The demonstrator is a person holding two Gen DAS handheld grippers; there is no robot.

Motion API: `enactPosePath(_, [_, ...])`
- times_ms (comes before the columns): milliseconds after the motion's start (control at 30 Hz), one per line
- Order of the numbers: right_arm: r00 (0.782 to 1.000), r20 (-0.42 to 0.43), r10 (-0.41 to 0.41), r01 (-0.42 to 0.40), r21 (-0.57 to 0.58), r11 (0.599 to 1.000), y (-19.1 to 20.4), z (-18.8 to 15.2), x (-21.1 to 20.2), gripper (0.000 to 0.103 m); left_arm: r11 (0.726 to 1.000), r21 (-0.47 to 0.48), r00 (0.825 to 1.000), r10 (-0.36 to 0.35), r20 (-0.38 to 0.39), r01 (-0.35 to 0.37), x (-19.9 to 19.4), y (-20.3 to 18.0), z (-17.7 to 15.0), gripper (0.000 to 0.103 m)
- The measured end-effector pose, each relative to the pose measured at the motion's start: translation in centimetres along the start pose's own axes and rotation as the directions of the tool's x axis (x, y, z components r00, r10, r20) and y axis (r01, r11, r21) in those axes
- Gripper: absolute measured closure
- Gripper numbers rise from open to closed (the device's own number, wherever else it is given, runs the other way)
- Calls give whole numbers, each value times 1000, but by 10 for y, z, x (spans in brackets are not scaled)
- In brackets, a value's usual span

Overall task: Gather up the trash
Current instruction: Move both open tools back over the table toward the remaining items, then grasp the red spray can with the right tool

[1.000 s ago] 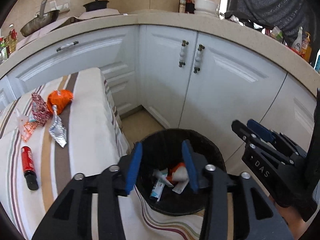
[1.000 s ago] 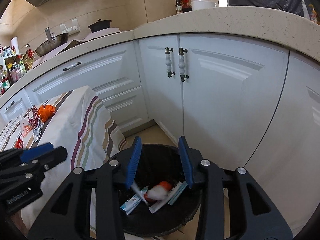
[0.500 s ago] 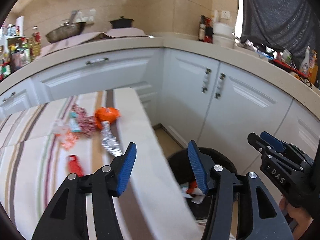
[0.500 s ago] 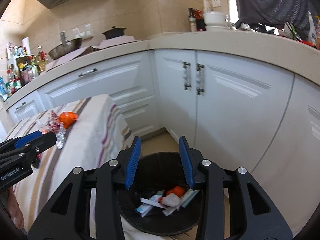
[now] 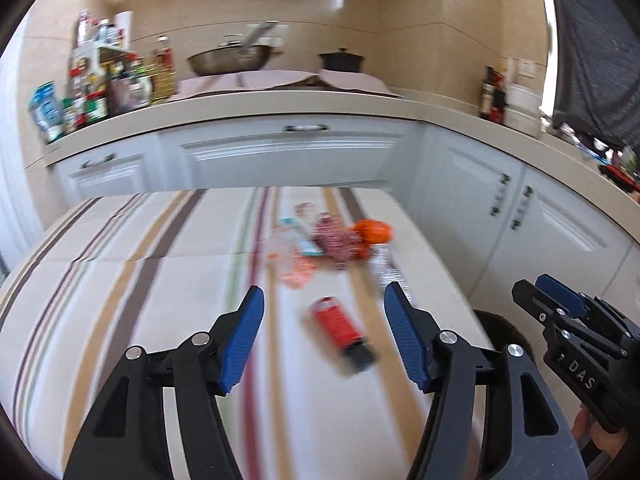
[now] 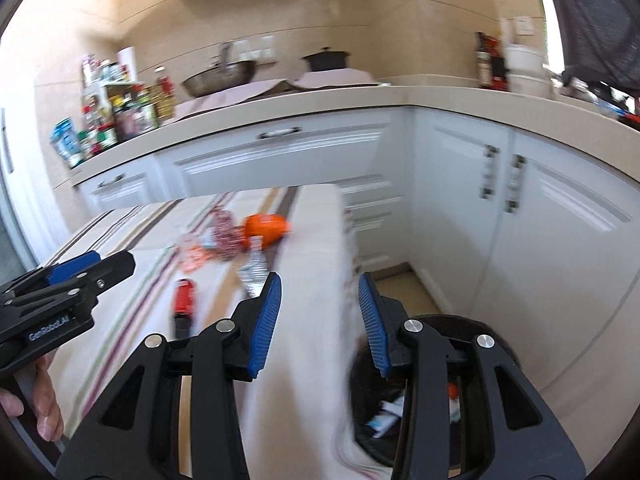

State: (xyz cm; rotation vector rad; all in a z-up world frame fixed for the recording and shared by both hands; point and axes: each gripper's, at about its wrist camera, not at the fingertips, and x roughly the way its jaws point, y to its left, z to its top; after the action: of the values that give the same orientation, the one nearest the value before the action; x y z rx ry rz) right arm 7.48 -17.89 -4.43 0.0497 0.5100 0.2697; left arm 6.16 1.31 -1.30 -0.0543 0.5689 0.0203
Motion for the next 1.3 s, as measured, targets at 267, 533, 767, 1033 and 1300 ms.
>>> enactPosePath(267, [996, -47, 76, -79, -73, 994, 57, -2, 15, 64, 995, -57, 996, 86, -4, -86, -12, 54, -10, 40])
enactPosePath(533, [988, -121, 92, -107, -121, 987, 90, -5, 35, 57, 984, -126, 992, 124, -35, -127, -10, 95, -19, 38])
enactPosePath(767, [977, -199, 81, -111, -145, 983, 107, -7, 55, 57, 979, -143, 989, 135, -63, -143, -4, 111, -22, 38])
enactPosePath(1033, [952, -297, 79, -125, -140, 982, 111, -11, 78, 58, 976, -164, 987, 131, -90, -145, 1, 118, -27, 36])
enactPosePath(1300, [929, -359, 85, -138, -125, 982, 111, -13, 93, 70, 979, -155, 988, 121, -97, -135, 3, 114, -28, 35])
